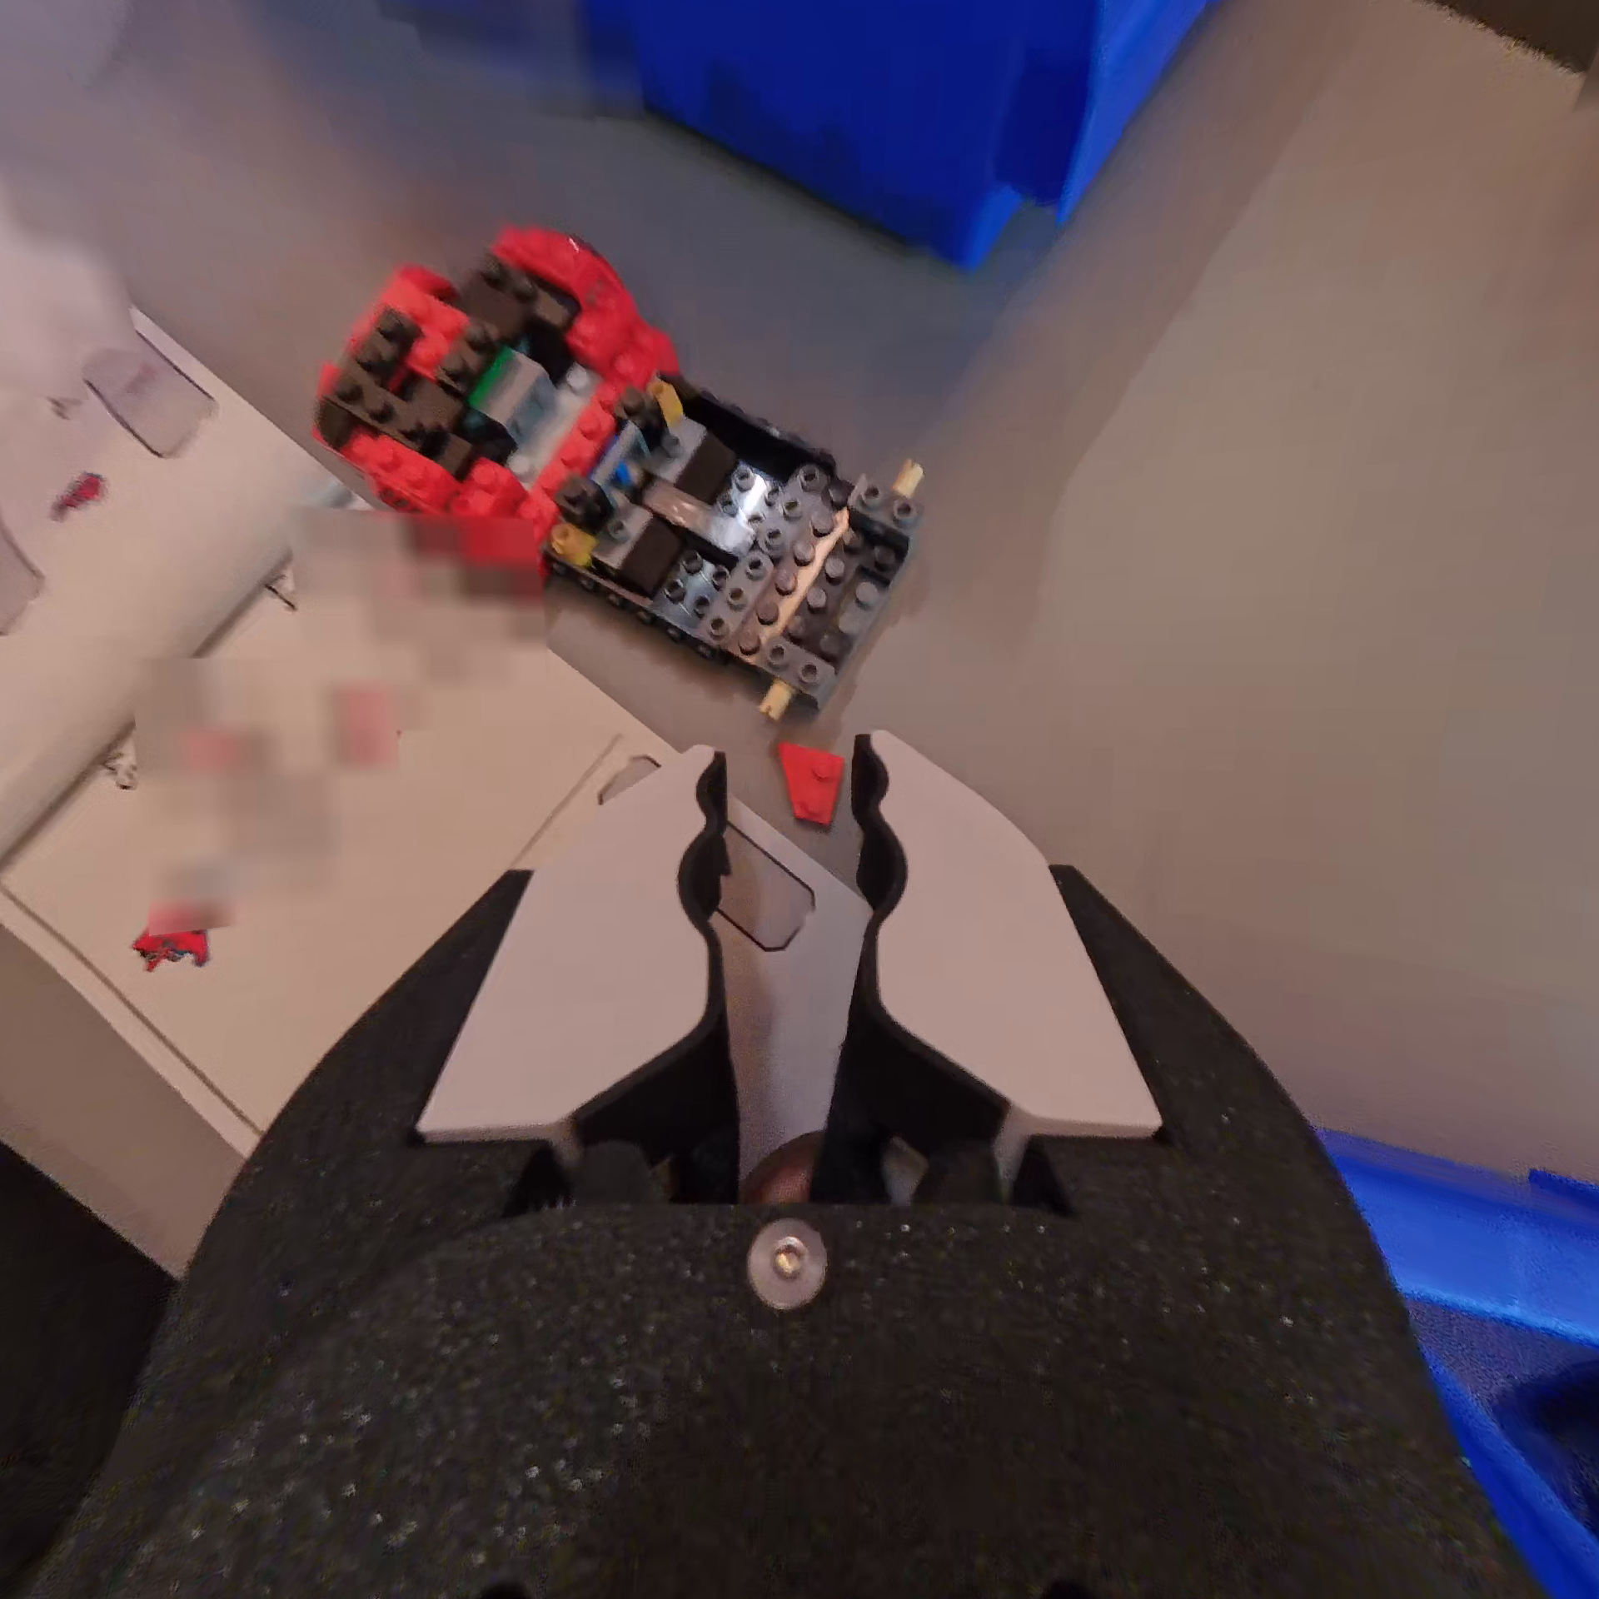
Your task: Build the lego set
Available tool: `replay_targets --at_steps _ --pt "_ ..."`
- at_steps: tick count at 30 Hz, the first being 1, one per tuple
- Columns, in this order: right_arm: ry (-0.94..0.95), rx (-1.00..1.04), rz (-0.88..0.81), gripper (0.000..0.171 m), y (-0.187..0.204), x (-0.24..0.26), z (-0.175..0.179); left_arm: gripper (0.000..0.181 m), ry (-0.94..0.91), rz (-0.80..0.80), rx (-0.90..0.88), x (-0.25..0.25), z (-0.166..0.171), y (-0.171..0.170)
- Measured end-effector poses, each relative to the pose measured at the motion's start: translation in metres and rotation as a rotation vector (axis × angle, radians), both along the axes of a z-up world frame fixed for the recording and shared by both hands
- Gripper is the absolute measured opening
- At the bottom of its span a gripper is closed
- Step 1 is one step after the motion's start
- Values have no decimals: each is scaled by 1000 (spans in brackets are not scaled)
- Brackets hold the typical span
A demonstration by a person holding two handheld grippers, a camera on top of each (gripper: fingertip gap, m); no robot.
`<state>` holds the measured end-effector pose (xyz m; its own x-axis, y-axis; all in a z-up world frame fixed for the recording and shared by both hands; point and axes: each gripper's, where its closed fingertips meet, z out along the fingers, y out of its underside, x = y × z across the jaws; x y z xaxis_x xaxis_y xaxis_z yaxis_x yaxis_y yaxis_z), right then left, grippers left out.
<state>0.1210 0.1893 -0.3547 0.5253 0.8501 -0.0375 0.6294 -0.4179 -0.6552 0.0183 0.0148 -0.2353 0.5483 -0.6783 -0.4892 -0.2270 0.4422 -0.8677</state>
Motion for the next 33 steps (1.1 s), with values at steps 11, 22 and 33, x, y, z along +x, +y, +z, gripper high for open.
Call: replay_targets --at_steps 11,22,33 --pt "327 255 192 24 -13 -31 68 21 4 1 13 1 1 -1" --pt "463 183 291 22 -31 -41 79 20 -2 10 36 0 5 -2" --pt "456 143 363 21 -42 -45 75 21 58 39 102 2 4 -4"
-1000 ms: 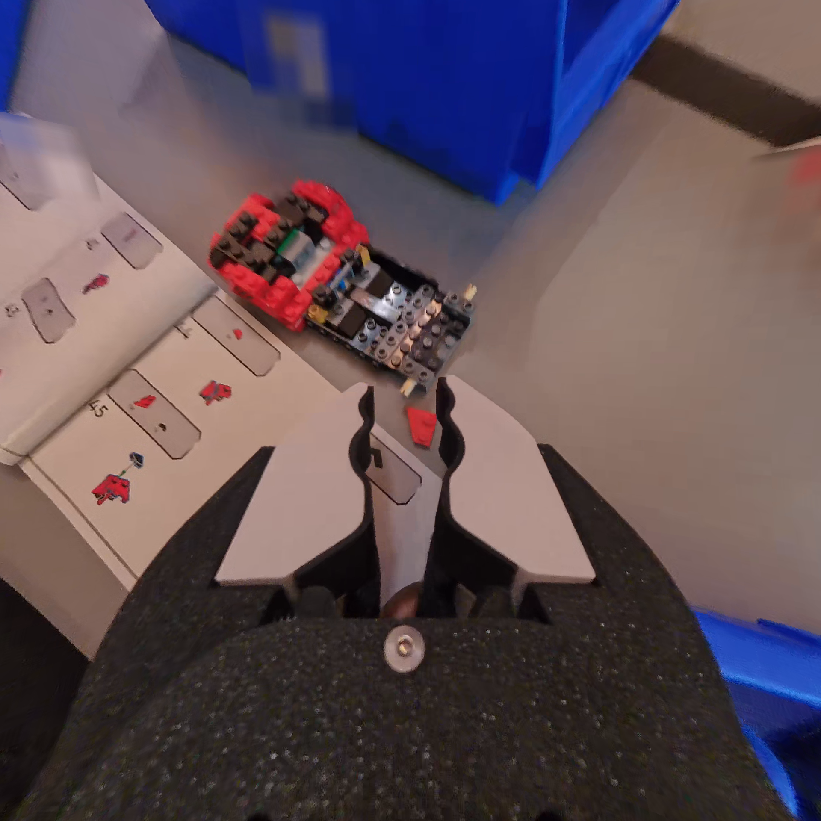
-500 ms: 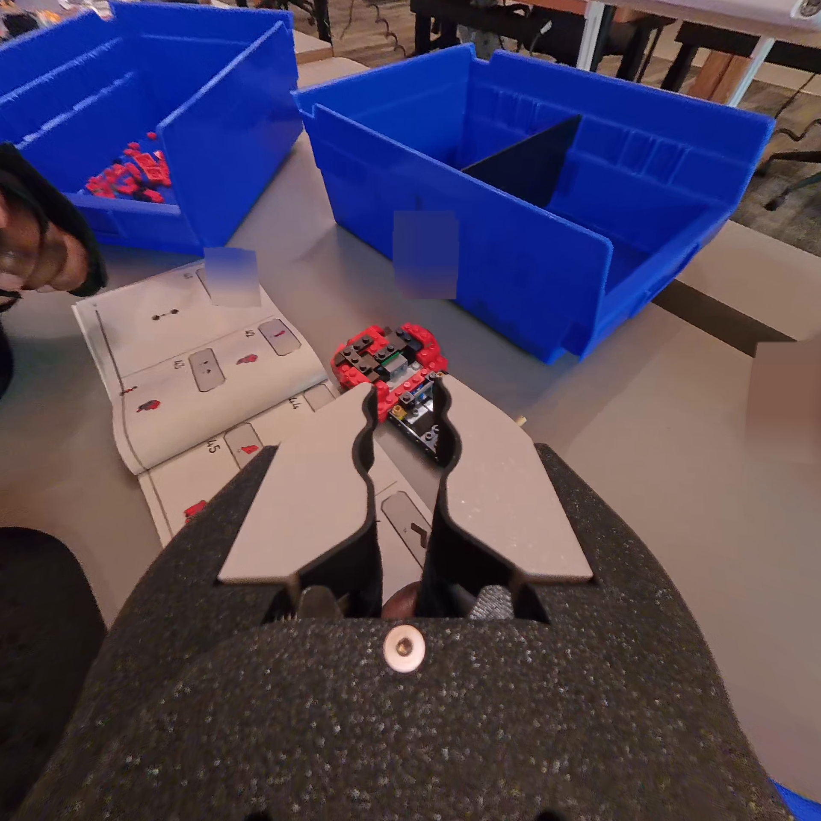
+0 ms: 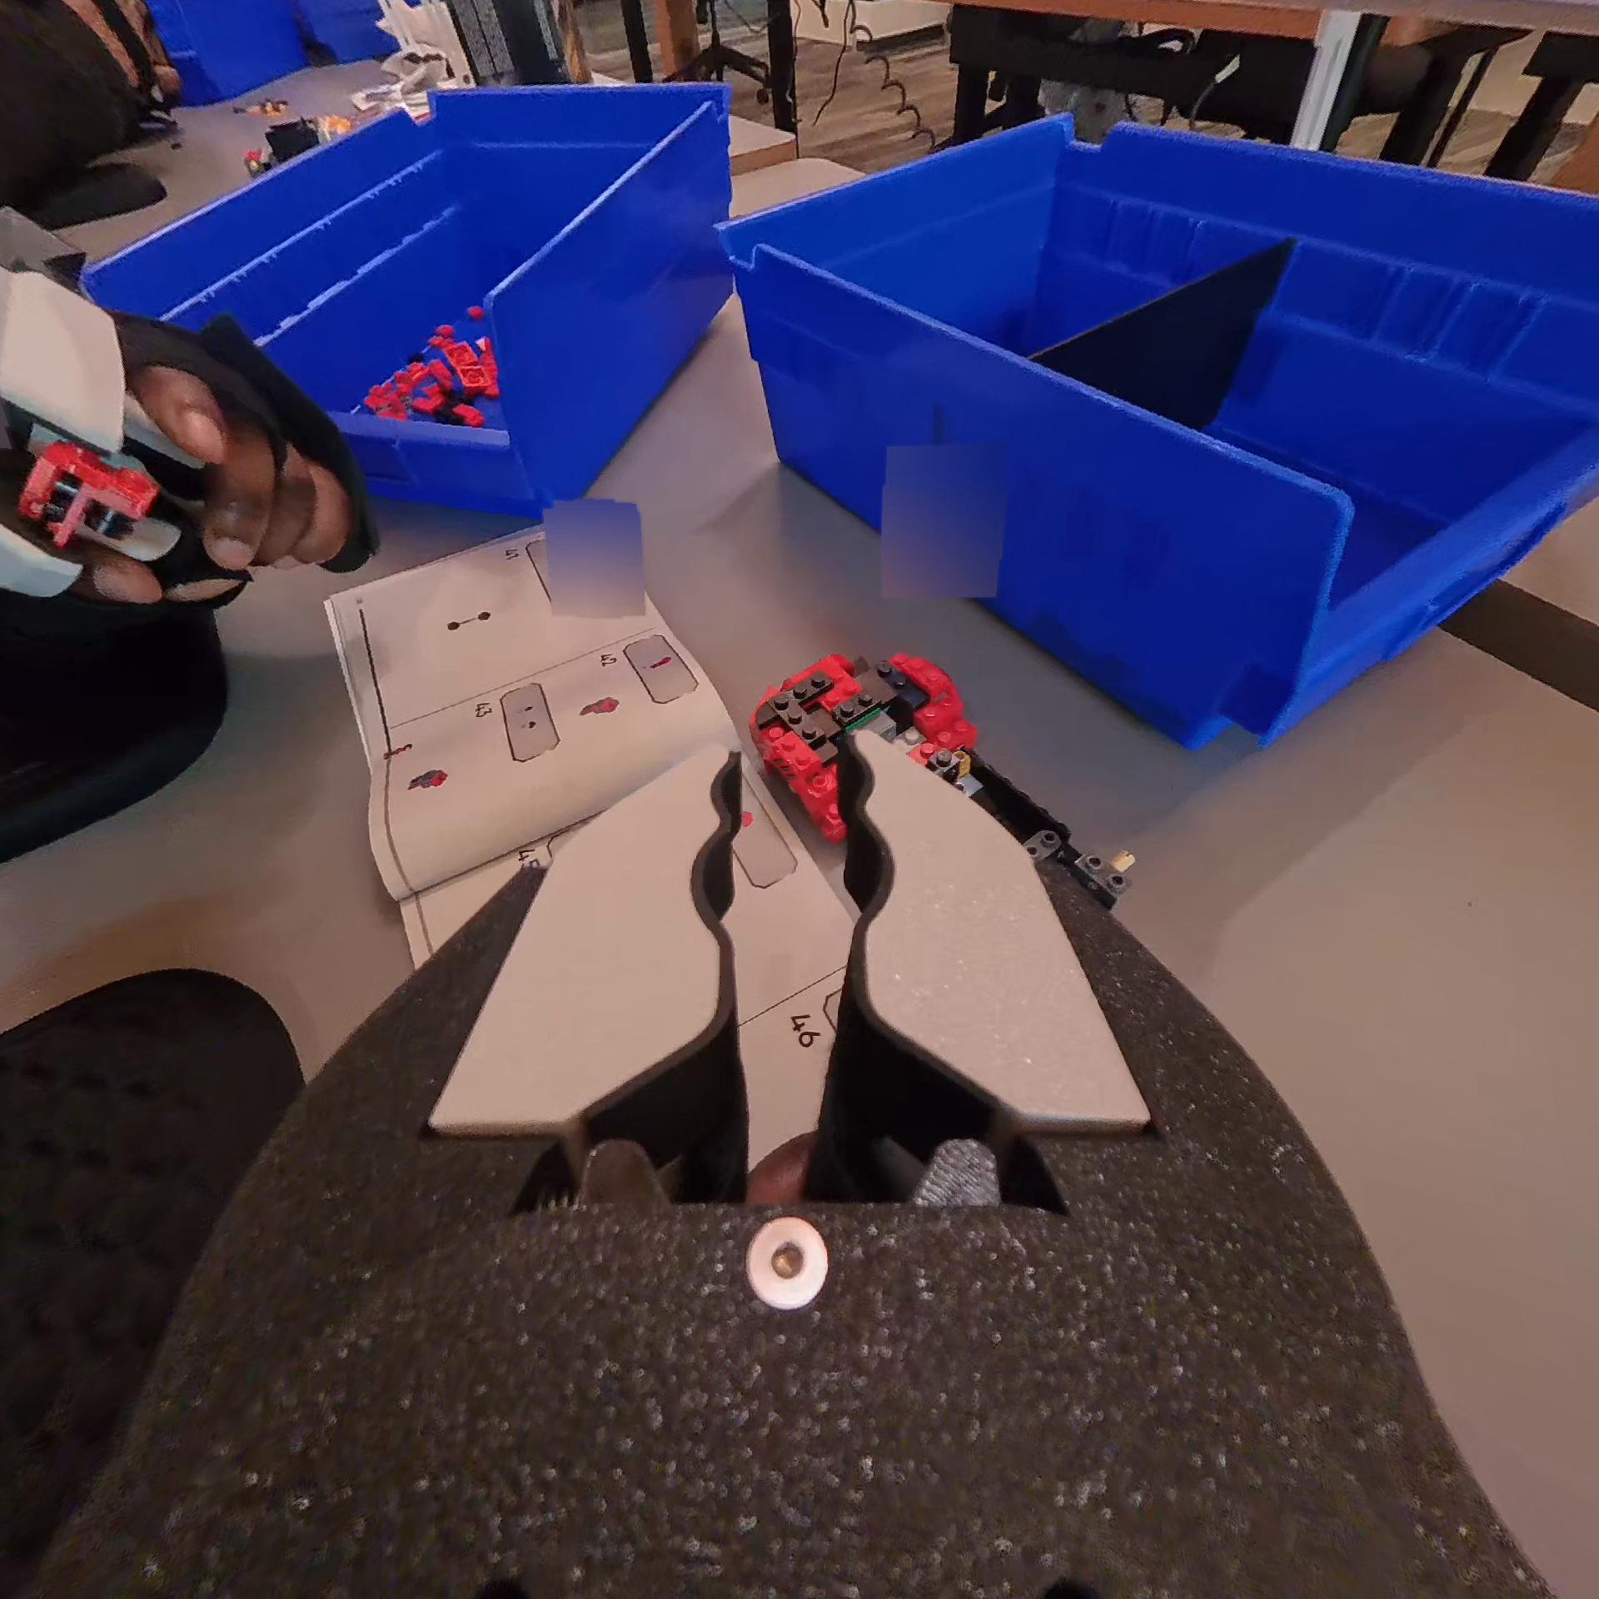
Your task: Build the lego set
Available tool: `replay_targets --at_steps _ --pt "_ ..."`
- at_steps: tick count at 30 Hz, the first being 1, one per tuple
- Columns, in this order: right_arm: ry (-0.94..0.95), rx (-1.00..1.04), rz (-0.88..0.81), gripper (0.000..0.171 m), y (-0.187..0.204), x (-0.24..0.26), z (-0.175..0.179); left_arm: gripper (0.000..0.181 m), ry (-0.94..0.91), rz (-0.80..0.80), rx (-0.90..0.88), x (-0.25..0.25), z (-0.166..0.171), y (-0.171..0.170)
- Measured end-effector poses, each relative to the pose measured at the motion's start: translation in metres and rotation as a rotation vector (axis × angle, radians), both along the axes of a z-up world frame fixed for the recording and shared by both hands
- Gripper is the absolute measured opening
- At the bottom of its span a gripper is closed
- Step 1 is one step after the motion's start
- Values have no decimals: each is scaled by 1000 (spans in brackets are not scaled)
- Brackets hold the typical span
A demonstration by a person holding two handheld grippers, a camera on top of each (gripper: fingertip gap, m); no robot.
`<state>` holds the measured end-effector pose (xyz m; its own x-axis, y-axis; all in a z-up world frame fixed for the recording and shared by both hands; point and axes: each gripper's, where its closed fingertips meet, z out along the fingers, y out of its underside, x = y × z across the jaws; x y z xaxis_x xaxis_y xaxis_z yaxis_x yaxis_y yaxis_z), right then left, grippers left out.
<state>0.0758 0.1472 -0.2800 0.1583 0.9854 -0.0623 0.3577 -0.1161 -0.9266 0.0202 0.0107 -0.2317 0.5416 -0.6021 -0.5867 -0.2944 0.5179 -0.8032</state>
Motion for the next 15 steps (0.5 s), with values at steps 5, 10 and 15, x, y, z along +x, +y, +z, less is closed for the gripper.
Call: replay_targets --at_steps 5,10,15 --pt "5 -9 19 20 -3 -1 0 20 -5 4 3 -1 1 0" --pt "4 -23 37 20 -6 -1 0 21 -2 5 5 -1 1 0" --pt "-17 -20 52 20 -9 -3 -3 20 -5 4 2 -1 1 0"
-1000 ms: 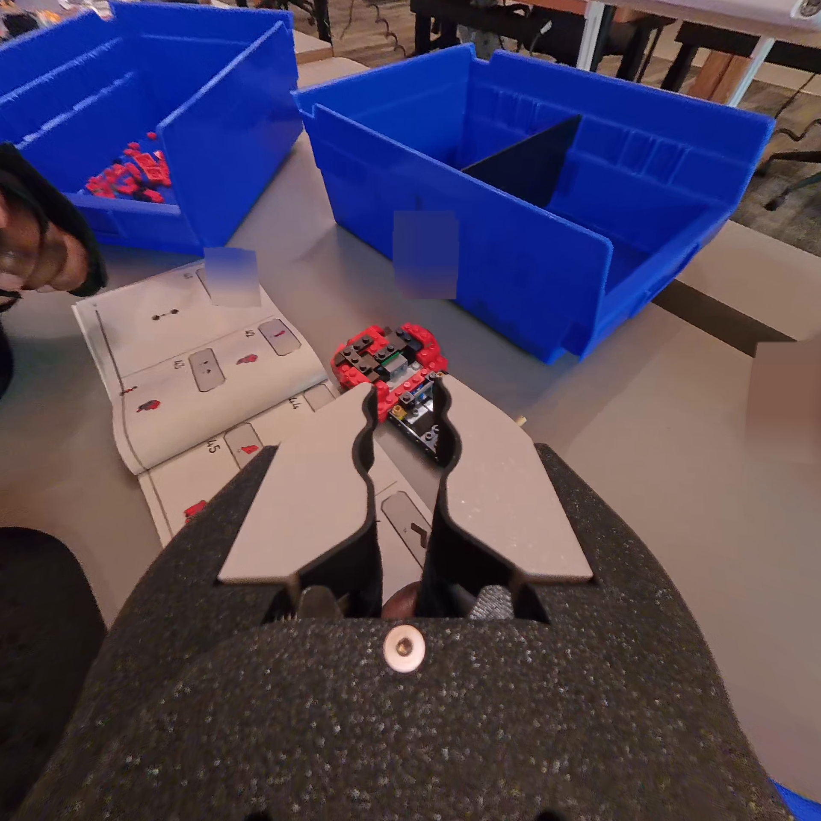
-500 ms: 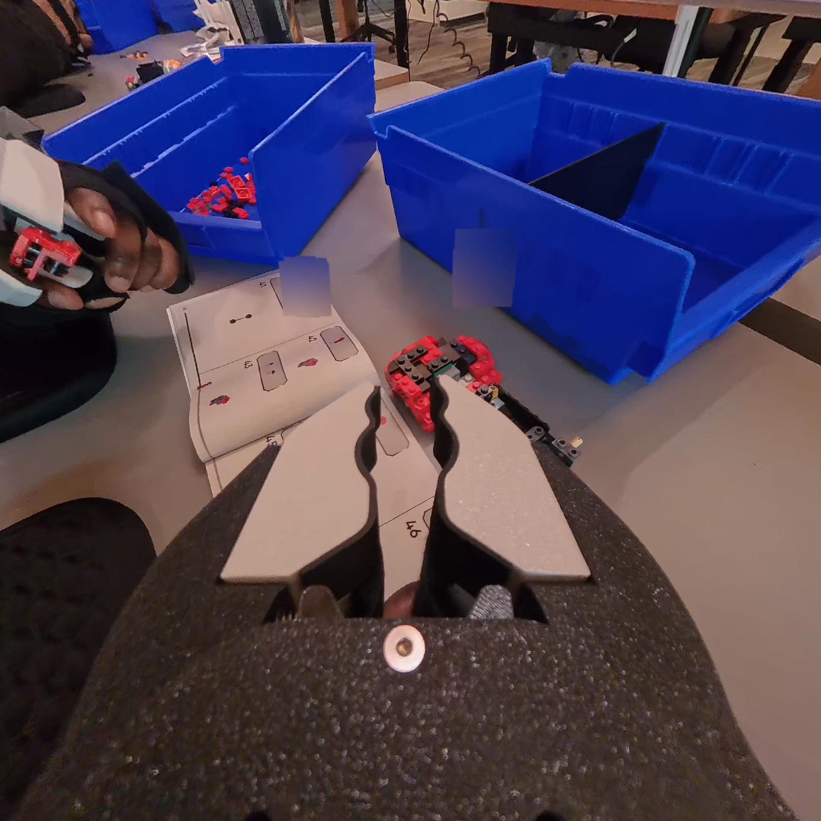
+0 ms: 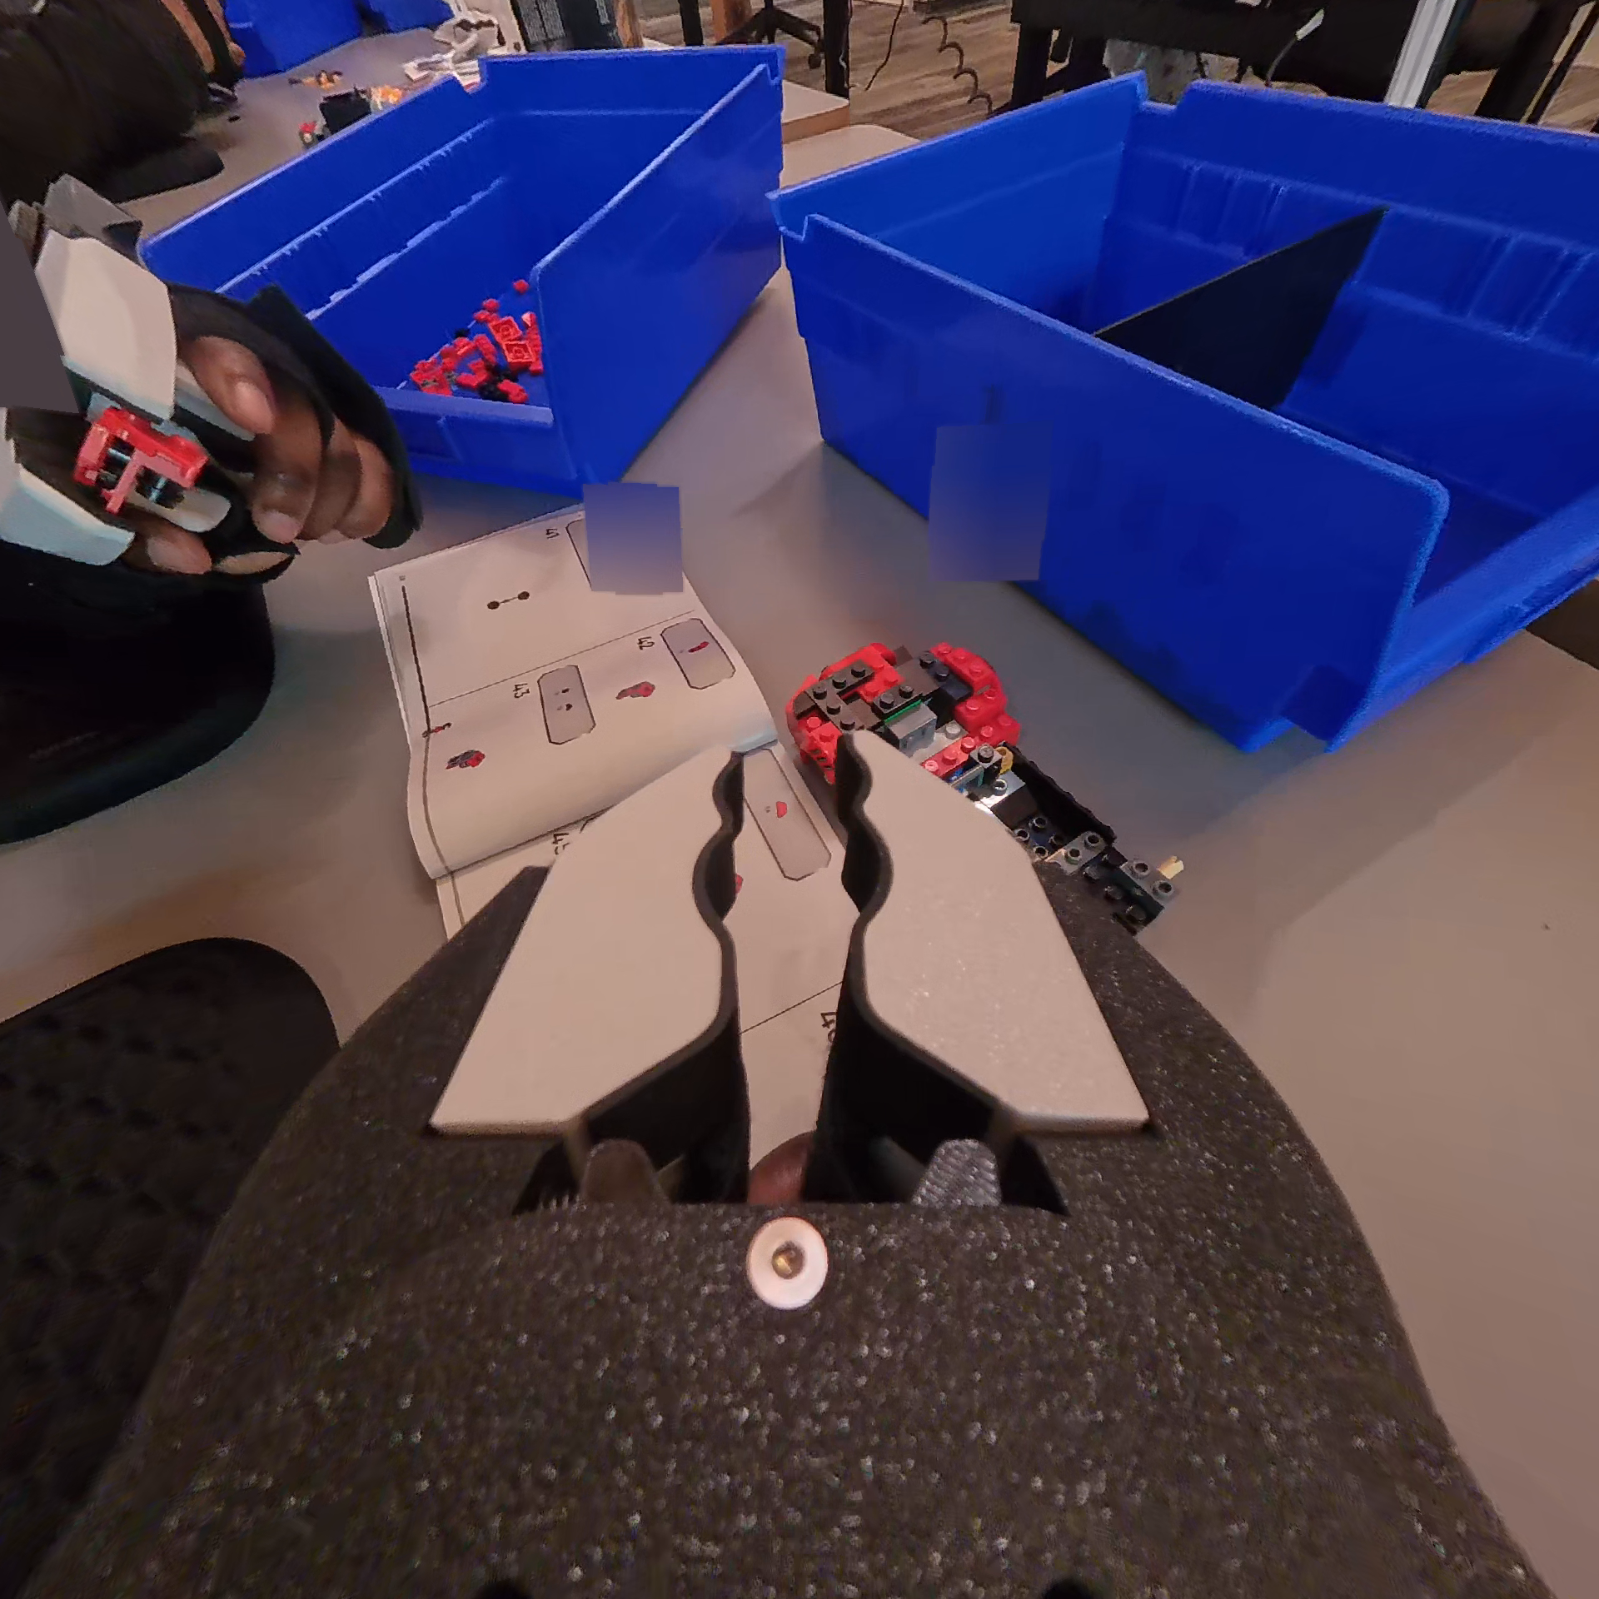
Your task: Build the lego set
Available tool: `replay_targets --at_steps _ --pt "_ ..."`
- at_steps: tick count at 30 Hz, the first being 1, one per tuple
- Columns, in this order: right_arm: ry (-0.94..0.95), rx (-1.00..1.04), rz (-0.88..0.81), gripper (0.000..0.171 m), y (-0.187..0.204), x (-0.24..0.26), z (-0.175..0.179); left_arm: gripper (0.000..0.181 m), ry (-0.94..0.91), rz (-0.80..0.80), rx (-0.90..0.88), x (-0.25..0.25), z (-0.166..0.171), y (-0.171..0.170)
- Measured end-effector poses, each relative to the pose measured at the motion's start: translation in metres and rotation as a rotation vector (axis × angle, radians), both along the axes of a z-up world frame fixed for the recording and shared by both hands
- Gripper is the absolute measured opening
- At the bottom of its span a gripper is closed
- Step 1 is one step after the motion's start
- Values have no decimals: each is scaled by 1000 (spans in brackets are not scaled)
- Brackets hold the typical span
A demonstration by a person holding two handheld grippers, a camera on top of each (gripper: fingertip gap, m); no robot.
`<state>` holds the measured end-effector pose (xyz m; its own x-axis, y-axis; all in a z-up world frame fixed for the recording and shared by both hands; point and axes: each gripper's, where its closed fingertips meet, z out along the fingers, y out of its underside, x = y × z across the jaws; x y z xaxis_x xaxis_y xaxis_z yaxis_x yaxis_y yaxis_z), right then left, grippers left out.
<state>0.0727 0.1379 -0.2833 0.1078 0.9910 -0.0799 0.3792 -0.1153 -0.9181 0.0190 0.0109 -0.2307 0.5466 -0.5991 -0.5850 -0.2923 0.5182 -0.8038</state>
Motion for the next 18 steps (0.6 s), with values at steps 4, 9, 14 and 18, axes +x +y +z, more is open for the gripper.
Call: replay_targets --at_steps 4,9,14,18 --pt "11 -6 5 20 -1 0 2 20 0 -1 -1 0 0 0" --pt "16 -14 7 20 -1 0 3 21 -10 5 -4 -1 0 1" --pt "30 -21 17 20 -3 -1 5 21 -22 16 7 -3 3 2" --pt "68 -48 32 20 -4 -3 8 21 -27 27 25 -1 3 3"
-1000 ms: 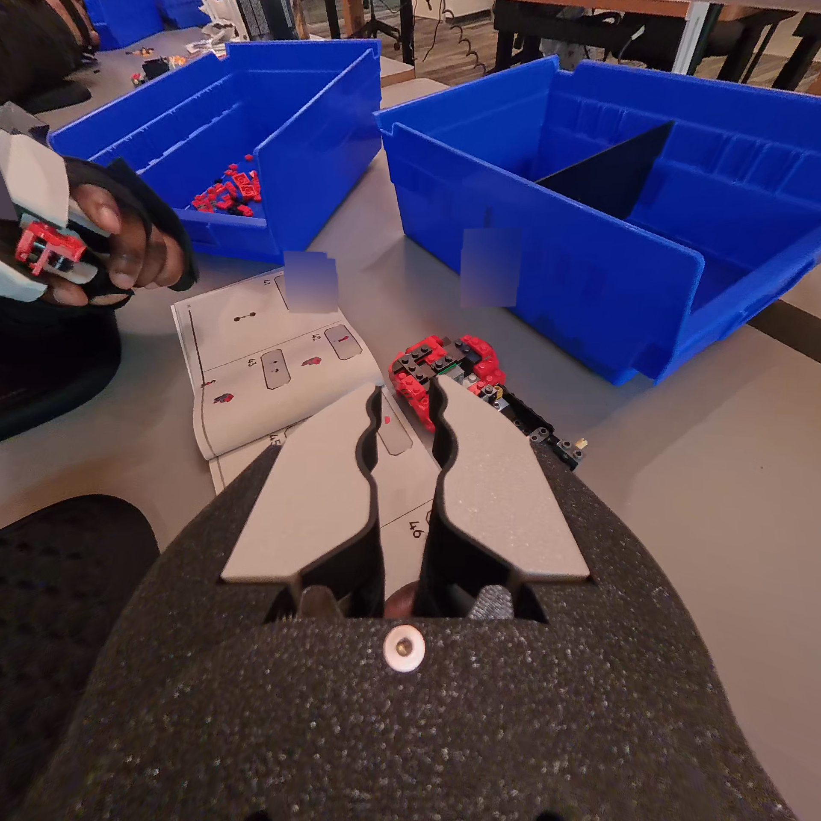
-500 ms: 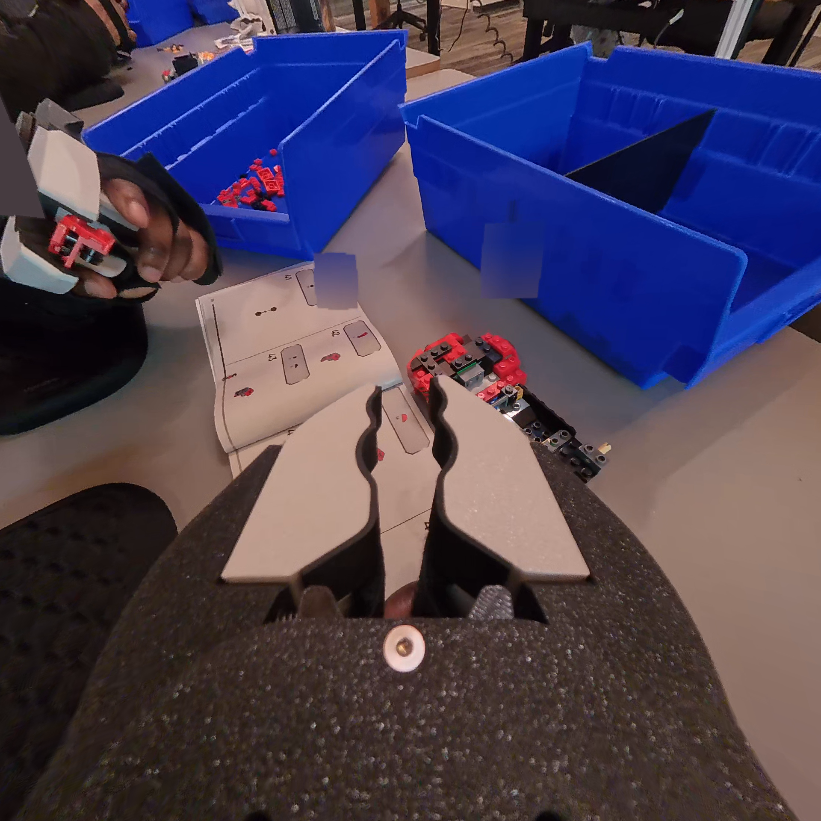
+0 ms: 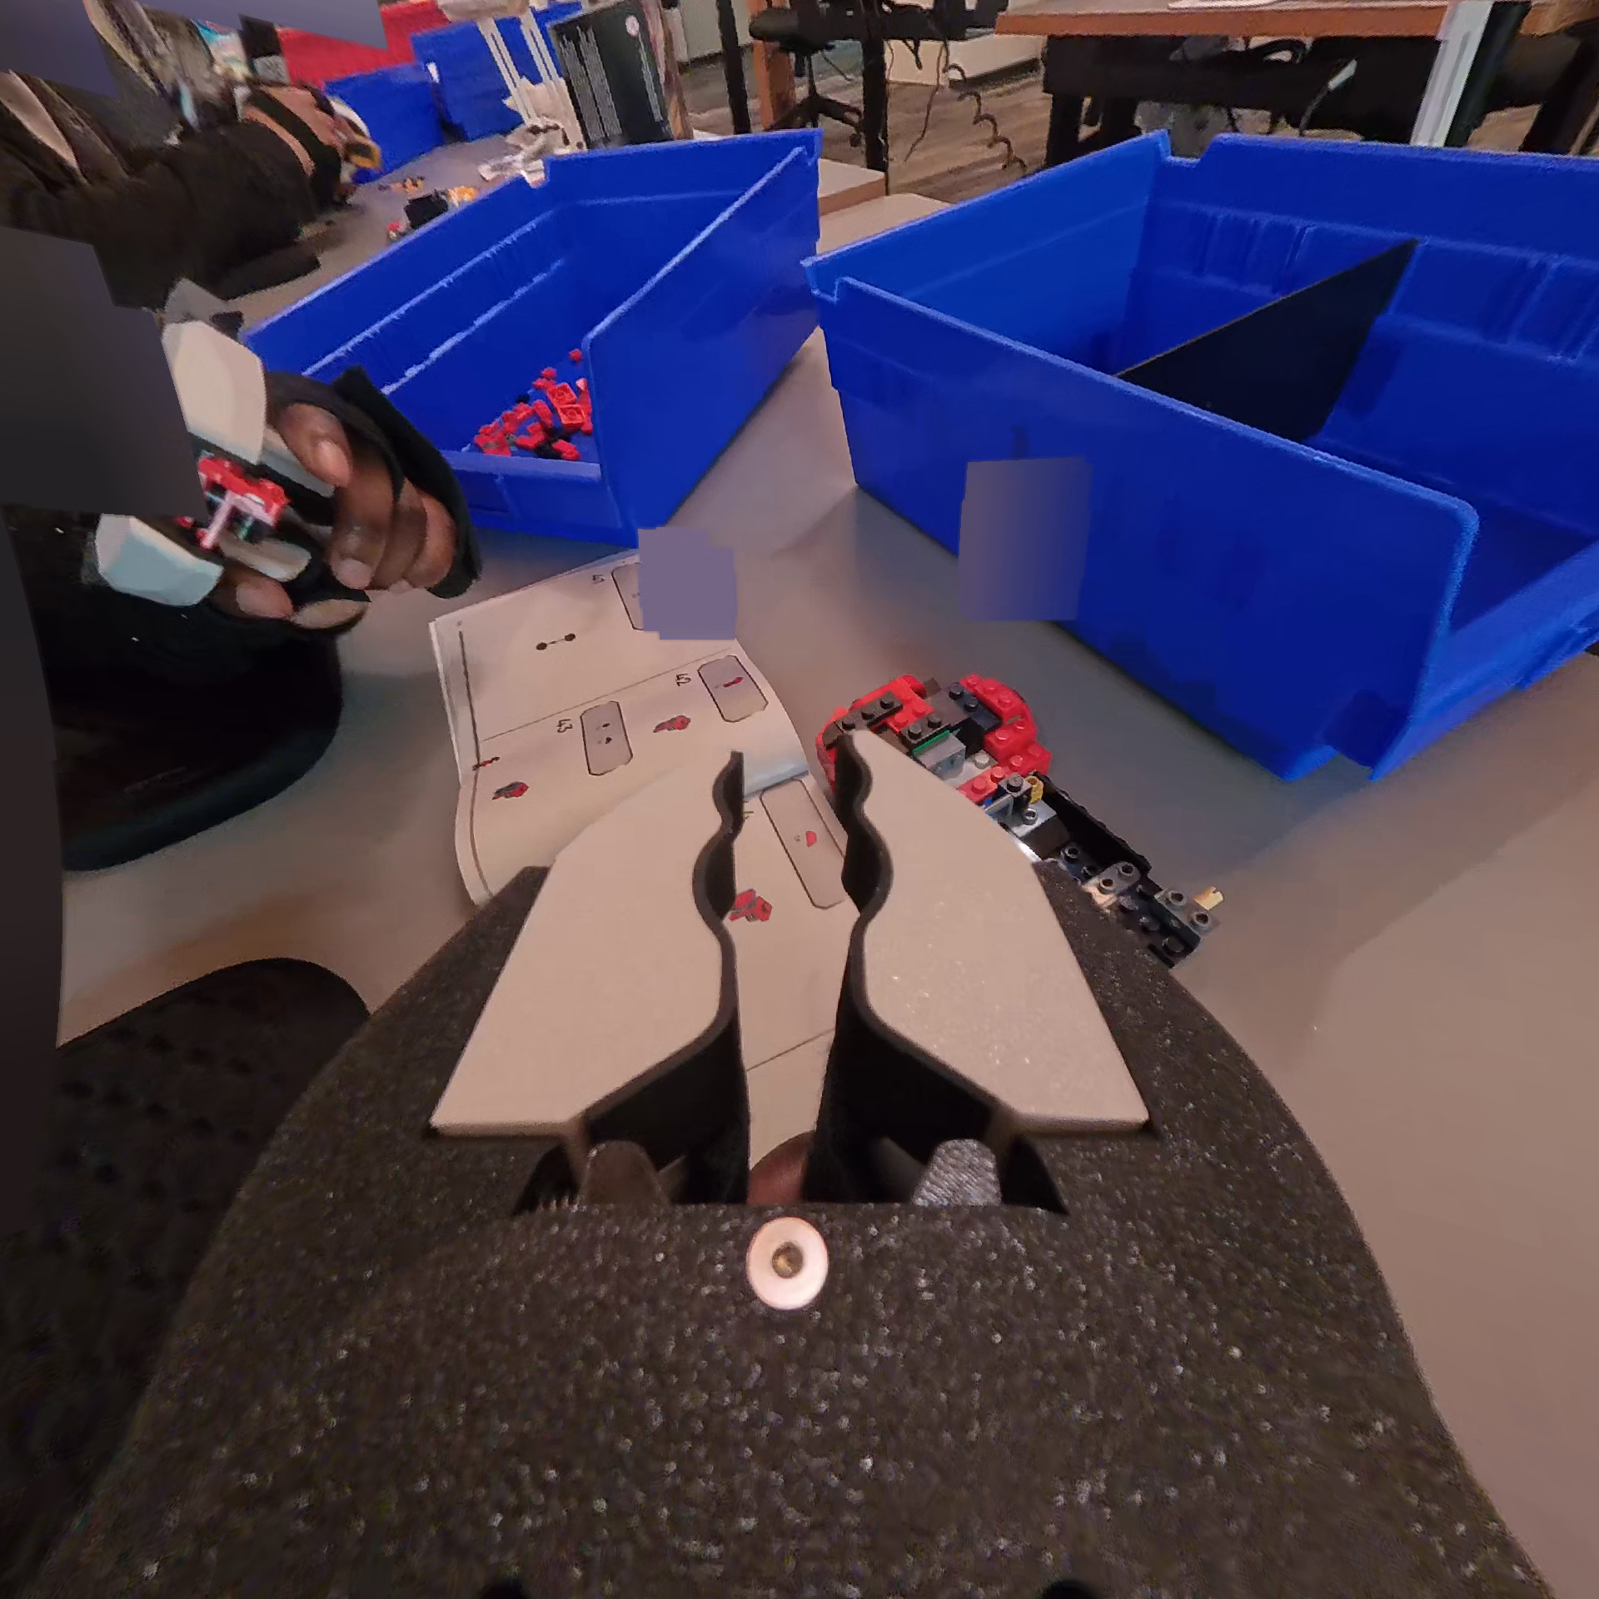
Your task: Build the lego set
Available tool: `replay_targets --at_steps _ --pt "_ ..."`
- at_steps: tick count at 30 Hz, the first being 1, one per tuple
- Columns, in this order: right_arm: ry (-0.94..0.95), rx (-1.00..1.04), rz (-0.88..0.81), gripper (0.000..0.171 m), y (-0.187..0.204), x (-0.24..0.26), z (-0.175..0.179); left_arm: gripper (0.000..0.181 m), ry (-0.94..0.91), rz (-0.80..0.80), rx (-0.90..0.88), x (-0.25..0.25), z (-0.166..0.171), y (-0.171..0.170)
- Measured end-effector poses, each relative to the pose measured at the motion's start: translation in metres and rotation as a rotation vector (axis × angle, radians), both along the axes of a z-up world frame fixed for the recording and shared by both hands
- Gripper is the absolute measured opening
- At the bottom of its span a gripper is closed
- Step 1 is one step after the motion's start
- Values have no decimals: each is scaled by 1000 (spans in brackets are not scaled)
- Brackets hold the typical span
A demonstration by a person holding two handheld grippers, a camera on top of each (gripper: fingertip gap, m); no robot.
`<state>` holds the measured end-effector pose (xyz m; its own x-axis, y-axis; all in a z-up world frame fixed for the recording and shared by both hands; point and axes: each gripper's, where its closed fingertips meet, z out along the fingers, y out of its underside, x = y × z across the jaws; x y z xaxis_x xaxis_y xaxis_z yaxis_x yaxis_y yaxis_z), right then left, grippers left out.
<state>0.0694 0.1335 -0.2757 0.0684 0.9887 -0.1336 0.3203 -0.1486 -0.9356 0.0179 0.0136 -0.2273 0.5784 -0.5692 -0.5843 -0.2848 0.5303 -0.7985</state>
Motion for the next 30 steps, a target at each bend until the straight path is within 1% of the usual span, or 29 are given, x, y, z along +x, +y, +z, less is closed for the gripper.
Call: replay_targets --at_steps 2,4,6,10,13,15,17,20,22,25,28,30 --pt "52 -45 21 20 -3 -8 10 21 10 9 11 3 -3 1" --pt "111 -83 83 22 -11 -25 37 21 37 15 27 6 -6 0" --pt "110 -48 186 23 -27 -51 68 21 43 7 52 10 -4 -4" --pt "-62 149 449 28 -65 -126 110 20 67 2 100 14 -2 -10" --pt "-209 257 627 28 -90 -196 116 20 64 13 137 13 3 -13" --pt "-322 280 690 28 -102 -247 103 20 44 40 161 8 8 -13" --pt "-447 273 766 28 -117 -290 82 21 4 92 193 -1 17 -11" --pt "-596 317 893 22 -139 -330 39 20 -74 153 219 -15 30 -10" --pt "-718 326 969 22 -151 -336 7 20 -111 178 217 -23 34 -9" --pt "-852 392 1047 17 -158 -328 -35 20 -135 187 202 -28 35 -6" --pt "-964 457 991 16 -150 -327 -65 20 -147 191 191 -30 35 -3" --pt "-955 469 955 16 -148 -333 -72 20 -151 192 186 -31 35 -3"
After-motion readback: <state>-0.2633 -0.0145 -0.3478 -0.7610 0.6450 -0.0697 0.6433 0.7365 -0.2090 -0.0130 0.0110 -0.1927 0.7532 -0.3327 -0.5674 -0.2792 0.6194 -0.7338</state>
